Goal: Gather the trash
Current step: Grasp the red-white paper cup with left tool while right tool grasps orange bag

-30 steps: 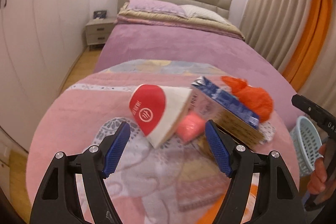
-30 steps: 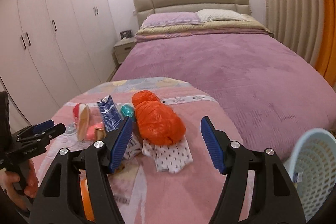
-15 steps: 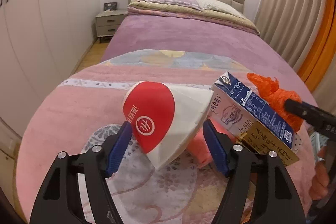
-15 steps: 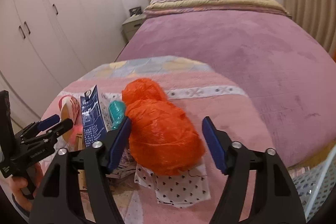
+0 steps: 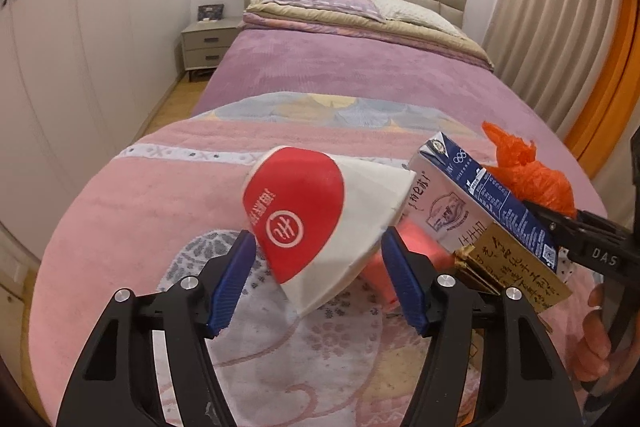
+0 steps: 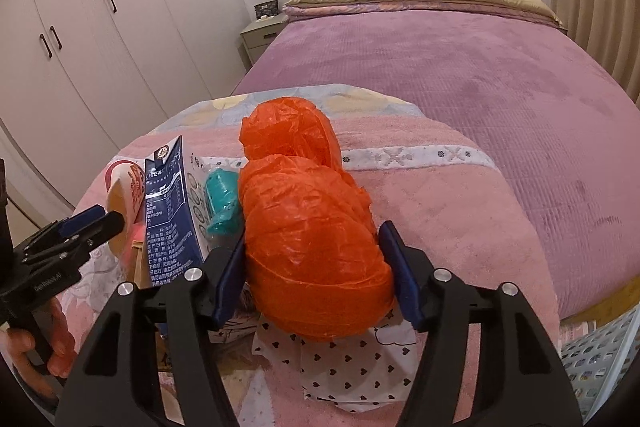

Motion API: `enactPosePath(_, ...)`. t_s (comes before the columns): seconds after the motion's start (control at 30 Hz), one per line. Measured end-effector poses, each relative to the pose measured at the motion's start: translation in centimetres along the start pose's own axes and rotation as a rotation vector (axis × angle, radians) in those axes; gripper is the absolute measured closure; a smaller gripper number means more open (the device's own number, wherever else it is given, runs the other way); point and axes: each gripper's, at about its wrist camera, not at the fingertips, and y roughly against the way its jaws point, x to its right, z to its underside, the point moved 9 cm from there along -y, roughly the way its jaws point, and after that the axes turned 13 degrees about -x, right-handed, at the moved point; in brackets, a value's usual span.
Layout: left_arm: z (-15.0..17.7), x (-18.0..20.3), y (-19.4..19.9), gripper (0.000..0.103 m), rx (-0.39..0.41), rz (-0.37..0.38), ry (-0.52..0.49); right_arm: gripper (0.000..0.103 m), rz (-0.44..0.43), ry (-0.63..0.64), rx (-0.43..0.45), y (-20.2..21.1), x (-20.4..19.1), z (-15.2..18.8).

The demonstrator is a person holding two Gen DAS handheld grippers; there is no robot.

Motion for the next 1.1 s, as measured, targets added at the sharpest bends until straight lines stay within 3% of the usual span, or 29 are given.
enactPosePath(0.1,-0.3,0.3,0.1,0.043,0.011,-0.029,-0.012,0.043,0.002,0.001,0.002,0.0,0.0,0.0)
enactPosePath(0.13,-0.3,0.3,0.0,0.056,0.006,-0.028,-0.015,0.045,0.003,0.005,0.003,0.1,-0.1,0.0)
enactPosePath(0.33,0.2,-0.3,1.8,0.088,0.039,-0.032,-0.02,0.06,0.021,0.029,0.014,0.6,-0.2,0.2)
enactPosePath(0.47,1.1,-1.3,3.6,0.09,0.06,0.036,0.006,0.066,0.054,0.057,0.049,1.6,-0.6,0.6)
enactPosePath(0.53,1.5,-2.3,4.4,0.097,0.072,0.055,0.022,0.067,0.068,0.071,0.068,2.2,-0.9,0.6)
enactPosePath(0.7,1.6,-3.8,5.4,0.101,0.094,0.097,0.053,0.067,0.096,0.092,0.122,4.3,-1.6,0.7)
enactPosePath(0.77,1.5,-3.8,5.3,0.098,0.083,0.127,0.046,0.067,0.103,0.102,0.139,5.1,-2.0,0.9)
enactPosePath(0.9,0.3,-2.9,4.9,0.044,0.087,0.142,0.037,0.067,0.118,0.121,0.167,6.5,-2.7,1.3)
enactPosePath(1.1,-1.1,-3.4,0.1,0.038,-0.037,0.188,0.086,0.067,0.113,0.131,0.168,7.3,-2.6,2.1)
